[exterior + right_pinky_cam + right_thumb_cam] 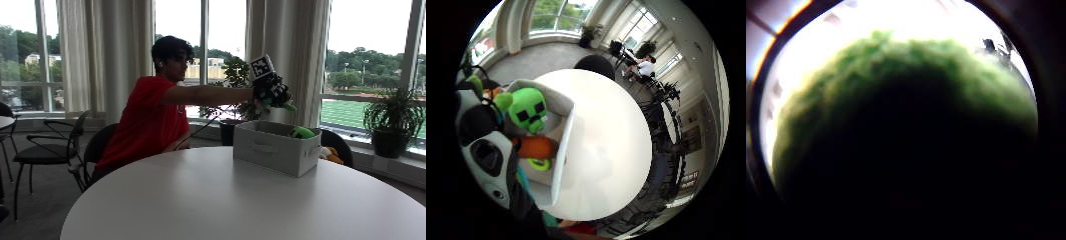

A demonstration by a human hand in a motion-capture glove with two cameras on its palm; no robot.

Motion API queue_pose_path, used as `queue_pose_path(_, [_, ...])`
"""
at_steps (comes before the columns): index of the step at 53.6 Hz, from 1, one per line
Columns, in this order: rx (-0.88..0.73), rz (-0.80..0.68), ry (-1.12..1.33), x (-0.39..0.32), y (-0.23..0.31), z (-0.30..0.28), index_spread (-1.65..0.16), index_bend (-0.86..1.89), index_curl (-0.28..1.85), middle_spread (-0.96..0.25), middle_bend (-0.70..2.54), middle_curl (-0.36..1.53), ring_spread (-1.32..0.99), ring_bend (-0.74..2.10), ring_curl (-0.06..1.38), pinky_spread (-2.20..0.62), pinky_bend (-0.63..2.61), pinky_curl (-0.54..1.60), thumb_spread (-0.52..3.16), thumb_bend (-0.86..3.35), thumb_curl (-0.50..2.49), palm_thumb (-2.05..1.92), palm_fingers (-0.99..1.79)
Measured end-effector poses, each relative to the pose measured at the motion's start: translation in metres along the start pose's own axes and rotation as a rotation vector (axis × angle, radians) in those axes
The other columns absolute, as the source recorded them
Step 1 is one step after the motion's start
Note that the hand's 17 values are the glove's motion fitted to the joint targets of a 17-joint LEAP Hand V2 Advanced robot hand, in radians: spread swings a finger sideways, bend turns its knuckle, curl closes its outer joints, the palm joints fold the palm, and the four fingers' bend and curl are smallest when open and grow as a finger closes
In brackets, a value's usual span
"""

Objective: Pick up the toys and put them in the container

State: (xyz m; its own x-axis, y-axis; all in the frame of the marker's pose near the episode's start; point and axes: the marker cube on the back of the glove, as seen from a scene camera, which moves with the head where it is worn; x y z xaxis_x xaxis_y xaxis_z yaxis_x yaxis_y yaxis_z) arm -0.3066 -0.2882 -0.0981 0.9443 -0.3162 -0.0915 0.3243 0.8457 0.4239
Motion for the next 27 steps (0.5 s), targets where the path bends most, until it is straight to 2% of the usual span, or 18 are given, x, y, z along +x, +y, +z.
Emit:
queue_pose_path(5, [-0.050,0.036,-0.025,-0.011,0.003,0.005,-0.50,0.58,1.19,-0.29,0.98,0.63,-0.38,1.20,0.46,-0.46,0.96,0.41,0.26,0.09,1.17,0.59,1.16])
queue_pose_path(10, [-0.178,0.052,0.039,-0.005,0.010,0.019,-0.50,0.57,1.21,-0.31,0.93,0.61,-0.38,1.14,0.44,-0.46,0.94,0.40,0.29,0.06,1.18,0.55,1.11])
queue_pose_path(13, [-0.273,0.070,0.024,0.001,0.016,0.028,-0.52,0.55,1.21,-0.34,0.84,0.59,-0.38,1.08,0.42,-0.44,0.94,0.40,0.35,0.02,1.17,0.51,0.97])
queue_pose_path(16, [-0.379,0.029,-0.024,0.008,0.024,0.034,-0.53,0.48,1.21,-0.36,0.70,0.55,-0.36,1.03,0.41,-0.40,1.02,0.43,0.46,0.00,1.16,0.47,0.74])
queue_pose_path(17, [-0.408,0.039,-0.030,0.009,0.025,0.035,-0.53,0.42,1.19,-0.35,0.65,0.54,-0.34,0.94,0.38,-0.37,1.05,0.44,0.52,-0.04,1.14,0.41,0.50])
queue_pose_path(18, [-0.433,0.065,-0.027,0.009,0.026,0.037,-0.53,0.40,1.18,-0.34,0.61,0.53,-0.33,0.91,0.39,-0.34,1.09,0.47,0.56,-0.04,1.13,0.39,0.41])
queue_pose_path(20, [-0.480,0.111,-0.007,0.011,0.028,0.041,-0.54,0.36,1.15,-0.31,0.54,0.51,-0.30,0.83,0.37,-0.29,1.15,0.48,0.65,-0.06,1.10,0.32,0.27])
queue_pose_path(23, [-0.531,0.103,0.014,0.010,0.032,0.044,-0.54,0.32,1.08,-0.26,0.43,0.47,-0.24,0.73,0.33,-0.20,1.20,0.48,0.78,-0.09,1.02,0.16,0.13])
queue_pose_path(24, [-0.538,0.097,0.017,0.011,0.033,0.044,-0.54,0.25,1.04,-0.24,0.39,0.45,-0.20,0.64,0.29,-0.17,1.25,0.48,0.82,-0.11,0.98,0.09,-0.03])
queue_pose_path(27, [-0.535,0.084,0.026,0.016,0.035,0.043,-0.55,0.19,0.98,-0.19,0.32,0.42,-0.15,0.56,0.26,-0.11,1.28,0.47,0.92,-0.08,0.90,0.02,-0.09])
